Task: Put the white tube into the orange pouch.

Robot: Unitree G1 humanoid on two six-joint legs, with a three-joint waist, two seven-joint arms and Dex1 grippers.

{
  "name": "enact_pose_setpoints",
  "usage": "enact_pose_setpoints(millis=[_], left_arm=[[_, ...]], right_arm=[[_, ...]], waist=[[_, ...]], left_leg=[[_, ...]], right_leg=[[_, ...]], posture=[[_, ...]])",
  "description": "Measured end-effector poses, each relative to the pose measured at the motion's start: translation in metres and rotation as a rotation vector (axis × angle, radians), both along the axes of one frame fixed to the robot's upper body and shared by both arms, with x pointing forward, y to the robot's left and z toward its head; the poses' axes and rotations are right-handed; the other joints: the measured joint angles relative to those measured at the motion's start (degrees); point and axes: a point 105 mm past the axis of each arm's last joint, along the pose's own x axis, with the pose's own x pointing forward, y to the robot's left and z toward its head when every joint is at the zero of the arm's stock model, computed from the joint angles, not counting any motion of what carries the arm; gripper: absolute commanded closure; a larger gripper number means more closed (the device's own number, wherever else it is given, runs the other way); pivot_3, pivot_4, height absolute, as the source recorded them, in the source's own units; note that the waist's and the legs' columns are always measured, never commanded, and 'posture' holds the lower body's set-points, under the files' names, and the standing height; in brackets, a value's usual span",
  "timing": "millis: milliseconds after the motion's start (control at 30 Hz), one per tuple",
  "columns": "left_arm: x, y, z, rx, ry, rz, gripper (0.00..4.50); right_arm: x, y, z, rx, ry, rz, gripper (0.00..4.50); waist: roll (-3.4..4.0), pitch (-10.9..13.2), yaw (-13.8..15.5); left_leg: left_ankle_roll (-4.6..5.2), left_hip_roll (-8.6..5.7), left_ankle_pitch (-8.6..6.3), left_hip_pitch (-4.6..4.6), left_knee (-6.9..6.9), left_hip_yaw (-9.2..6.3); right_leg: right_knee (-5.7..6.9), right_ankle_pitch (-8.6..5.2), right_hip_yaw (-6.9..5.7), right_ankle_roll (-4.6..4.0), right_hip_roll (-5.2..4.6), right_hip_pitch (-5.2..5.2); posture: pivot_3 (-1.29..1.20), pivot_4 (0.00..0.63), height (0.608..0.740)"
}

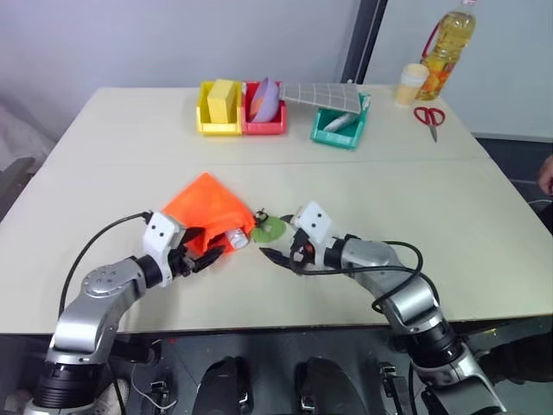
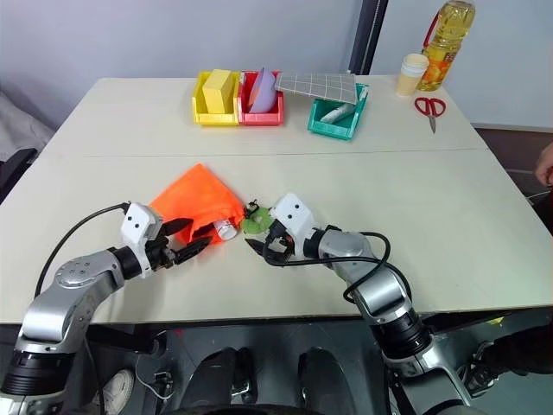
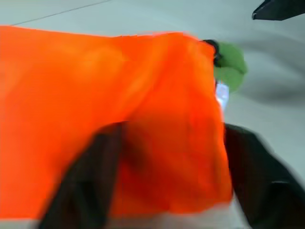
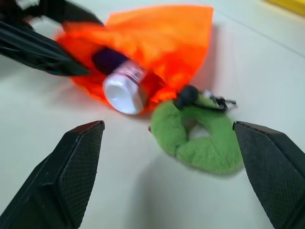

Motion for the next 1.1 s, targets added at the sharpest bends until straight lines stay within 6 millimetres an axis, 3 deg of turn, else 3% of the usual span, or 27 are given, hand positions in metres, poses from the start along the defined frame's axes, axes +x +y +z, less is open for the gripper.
enact_pose_setpoints(millis=[167,433,533,767,900,1100], left_arm=[[-0.004,0.004,0.003,-0.058,0.009,-0.013,0.01],[-0.015,0.012,0.019,-0.17,0.003,-0.052,0.01],[-0.016,0.015,0.023,-0.18,-0.005,-0.049,0.0],[-0.015,0.019,0.025,-0.18,-0.015,-0.027,0.0],[-0.012,0.018,0.029,-0.184,-0.03,-0.027,0.0],[0.002,0.009,0.053,-0.225,-0.097,-0.056,0.0]], right_arm=[[0.019,-0.001,-0.013,-0.012,0.02,-0.088,0.0],[0.029,0.005,-0.025,0.008,0.057,-0.101,0.0],[0.031,0.008,-0.03,0.021,0.083,-0.103,0.86],[0.03,-0.003,-0.028,0.033,0.07,-0.127,4.49],[0.024,-0.027,-0.021,0.014,0.041,-0.173,4.49],[-0.001,-0.064,0.028,0.077,-0.068,-0.185,4.49]], waist=[[0.0,0.0,-0.3],[0.0,0.0,-0.3],[0.01,0.0,-0.3],[0.02,0.0,-0.2],[0.02,0.0,-0.2],[0.01,0.0,-0.2]], left_leg=[[-0.01,0.0,0.02,0.0,-0.02,0.0],[-0.01,0.0,0.02,0.0,-0.02,0.02],[-0.01,0.0,0.03,0.0,-0.01,0.02],[-0.03,0.0,0.02,-0.01,-0.02,0.02],[-0.13,0.0,-0.05,-0.02,-0.02,0.02],[-0.1,-0.01,-0.05,0.0,-0.03,0.01]], right_leg=[[0.0,0.01,0.0,0.01,0.0,-0.02],[0.0,0.08,-0.01,0.15,0.01,0.0],[0.0,0.09,-0.01,0.16,0.01,0.0],[0.0,0.08,-0.01,0.15,0.0,0.0],[0.0,0.07,0.0,0.13,-0.01,-0.02],[-0.01,0.03,0.01,0.06,-0.01,0.01]], posture=[[0.0,0.15,0.74],[0.0,0.15,0.74],[0.0,0.15,0.74],[0.0,0.15,0.74],[0.0,0.15,0.74],[0.0,0.15,0.74]])
